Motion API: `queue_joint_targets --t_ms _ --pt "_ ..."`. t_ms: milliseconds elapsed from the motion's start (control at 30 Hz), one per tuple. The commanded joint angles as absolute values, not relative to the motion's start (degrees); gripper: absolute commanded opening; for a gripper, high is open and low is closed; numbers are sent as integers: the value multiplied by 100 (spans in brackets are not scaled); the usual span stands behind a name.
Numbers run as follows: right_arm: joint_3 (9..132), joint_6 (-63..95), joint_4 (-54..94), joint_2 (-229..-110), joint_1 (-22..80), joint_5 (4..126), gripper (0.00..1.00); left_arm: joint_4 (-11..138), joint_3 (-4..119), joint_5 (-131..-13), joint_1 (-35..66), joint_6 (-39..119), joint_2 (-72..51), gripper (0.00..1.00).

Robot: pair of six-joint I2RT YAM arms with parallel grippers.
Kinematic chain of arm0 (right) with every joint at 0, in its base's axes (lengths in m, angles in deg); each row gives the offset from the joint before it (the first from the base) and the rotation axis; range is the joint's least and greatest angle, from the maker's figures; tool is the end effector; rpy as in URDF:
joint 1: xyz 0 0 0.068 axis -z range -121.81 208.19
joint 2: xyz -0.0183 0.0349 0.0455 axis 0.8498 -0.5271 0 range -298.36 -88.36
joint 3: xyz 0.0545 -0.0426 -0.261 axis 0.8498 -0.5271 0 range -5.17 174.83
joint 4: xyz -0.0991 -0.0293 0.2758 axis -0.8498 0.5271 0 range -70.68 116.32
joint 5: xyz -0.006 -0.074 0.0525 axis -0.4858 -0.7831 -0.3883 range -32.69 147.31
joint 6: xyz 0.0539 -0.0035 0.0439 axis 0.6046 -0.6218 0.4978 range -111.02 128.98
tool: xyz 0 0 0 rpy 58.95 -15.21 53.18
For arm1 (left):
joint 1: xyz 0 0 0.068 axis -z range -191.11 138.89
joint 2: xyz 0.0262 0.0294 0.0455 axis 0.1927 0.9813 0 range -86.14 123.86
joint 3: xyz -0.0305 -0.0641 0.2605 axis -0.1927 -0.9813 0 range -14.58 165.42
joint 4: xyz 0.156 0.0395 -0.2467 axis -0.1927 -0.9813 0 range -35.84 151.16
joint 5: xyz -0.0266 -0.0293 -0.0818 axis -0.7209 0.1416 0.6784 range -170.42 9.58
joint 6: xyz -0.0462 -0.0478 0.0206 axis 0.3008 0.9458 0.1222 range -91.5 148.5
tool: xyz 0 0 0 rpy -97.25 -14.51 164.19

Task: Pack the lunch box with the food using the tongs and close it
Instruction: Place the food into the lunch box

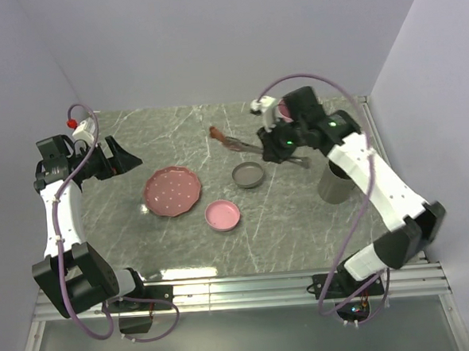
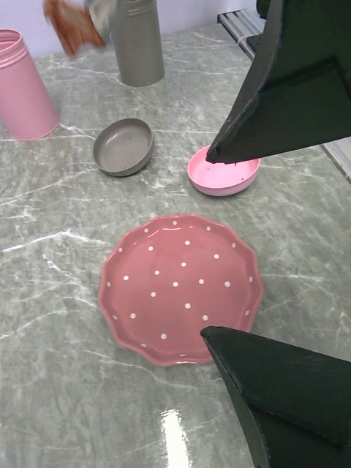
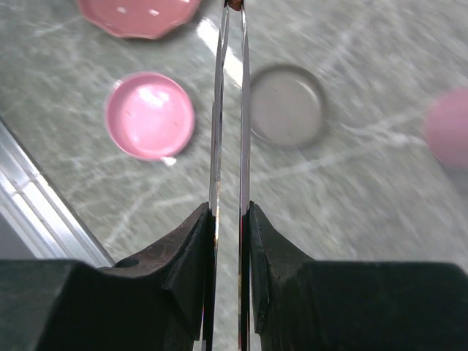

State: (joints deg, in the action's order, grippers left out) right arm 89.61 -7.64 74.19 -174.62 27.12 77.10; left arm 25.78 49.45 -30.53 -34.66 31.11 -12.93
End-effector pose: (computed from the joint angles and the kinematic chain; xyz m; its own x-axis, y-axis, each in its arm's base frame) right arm 0.2975 0.2017 0.3828 -0.3977 -0.5540 -0.7314 -0.8344 0.5498 0.0372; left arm 0.3008 0.0839 0.3005 -0.6535 -0.3169 -0.6874 0.2127 0.7947 -0.5686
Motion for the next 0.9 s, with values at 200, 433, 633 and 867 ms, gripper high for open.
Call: queue_joint_targets --t_ms 200,433,633,867 --pt "7894 -1553 8065 -15579 4288 7910 0 3092 5125 -2971 -3169 3324 -1231 99" --pt "7868 -2300 8935 -15182 6239 8156 0 3400 5090 -3138 -2781 3526 -1152 99" --pt "7815 -3100 9524 -14953 7792 8358 0 3497 5073 -3103 -2720 3527 -1047 99" --pt "7859 -4224 10185 -14743 9209 8254 0 3461 5125 -3077 -2720 3430 -968 99"
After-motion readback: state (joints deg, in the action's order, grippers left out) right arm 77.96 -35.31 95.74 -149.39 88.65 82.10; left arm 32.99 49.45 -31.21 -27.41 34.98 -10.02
